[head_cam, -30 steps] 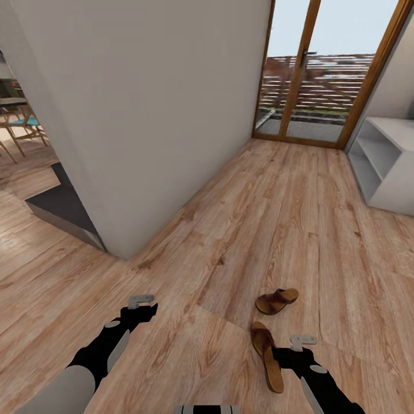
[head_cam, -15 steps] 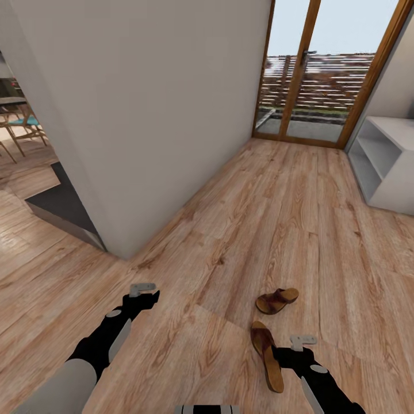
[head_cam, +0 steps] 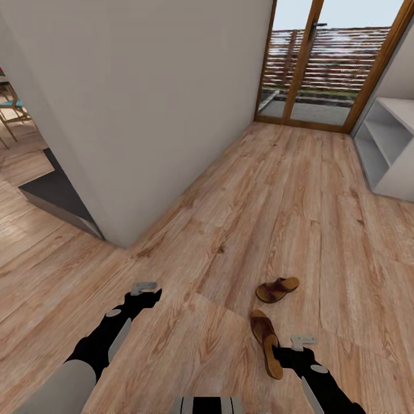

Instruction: Pick up the two gym shoes and the two sandals from the corridor floor and place them onto the hallstand (shoe rack) in the corridor, making sure they are on the rack and not on the floor. Arrange them so the two gym shoes are next to each other and the two sandals are next to each other.

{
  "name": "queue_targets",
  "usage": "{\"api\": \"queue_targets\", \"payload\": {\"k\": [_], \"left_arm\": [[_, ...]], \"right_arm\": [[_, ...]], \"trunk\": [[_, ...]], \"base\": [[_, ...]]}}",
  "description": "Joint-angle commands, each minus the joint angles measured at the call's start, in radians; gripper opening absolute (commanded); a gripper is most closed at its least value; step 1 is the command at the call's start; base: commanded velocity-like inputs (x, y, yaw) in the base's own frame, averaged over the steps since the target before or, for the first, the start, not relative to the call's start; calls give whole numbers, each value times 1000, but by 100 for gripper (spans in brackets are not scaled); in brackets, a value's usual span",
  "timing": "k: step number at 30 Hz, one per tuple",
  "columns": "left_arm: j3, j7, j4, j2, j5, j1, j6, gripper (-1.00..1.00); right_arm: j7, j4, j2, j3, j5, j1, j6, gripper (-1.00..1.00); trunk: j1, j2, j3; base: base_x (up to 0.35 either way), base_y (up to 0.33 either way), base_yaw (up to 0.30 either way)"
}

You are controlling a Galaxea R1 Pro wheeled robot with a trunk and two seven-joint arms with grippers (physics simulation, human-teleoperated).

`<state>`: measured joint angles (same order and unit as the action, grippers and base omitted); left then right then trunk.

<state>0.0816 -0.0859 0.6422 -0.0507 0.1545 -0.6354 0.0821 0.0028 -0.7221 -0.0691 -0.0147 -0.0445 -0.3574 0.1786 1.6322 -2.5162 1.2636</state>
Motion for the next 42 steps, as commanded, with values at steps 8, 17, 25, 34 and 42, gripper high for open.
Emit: {"api": "queue_targets", "payload": {"k": [8, 17, 25, 34, 42], "left_arm": [[3, -1, -6, -1, 10, 2, 0, 100], [3, -2, -7, -2, 10, 2, -2, 100], [7, -2, -7, -3, 10, 2, 3, 100], [7, -2, -7, -3, 10, 1, 6, 100], [6, 0, -2, -2, 10, 2, 5, 100]], "right_arm": [[1, -1, 0, 0, -5, 0, 6, 100], [4, 3, 0, 8, -4, 0, -73, 100], [5, 8, 0, 7, -3, 0, -154, 100], [2, 35, 0, 5, -1, 0, -160, 100], [2, 42, 0, 4, -2, 0, -160, 100]], "trunk": [[3, -2, 44], [3, -2, 47], [5, -3, 59], [9, -5, 103], [11, -6, 138]], "base": [[0, 0, 0], [0, 0, 0], [0, 0, 0], [0, 0, 0], [0, 0, 0]]}}
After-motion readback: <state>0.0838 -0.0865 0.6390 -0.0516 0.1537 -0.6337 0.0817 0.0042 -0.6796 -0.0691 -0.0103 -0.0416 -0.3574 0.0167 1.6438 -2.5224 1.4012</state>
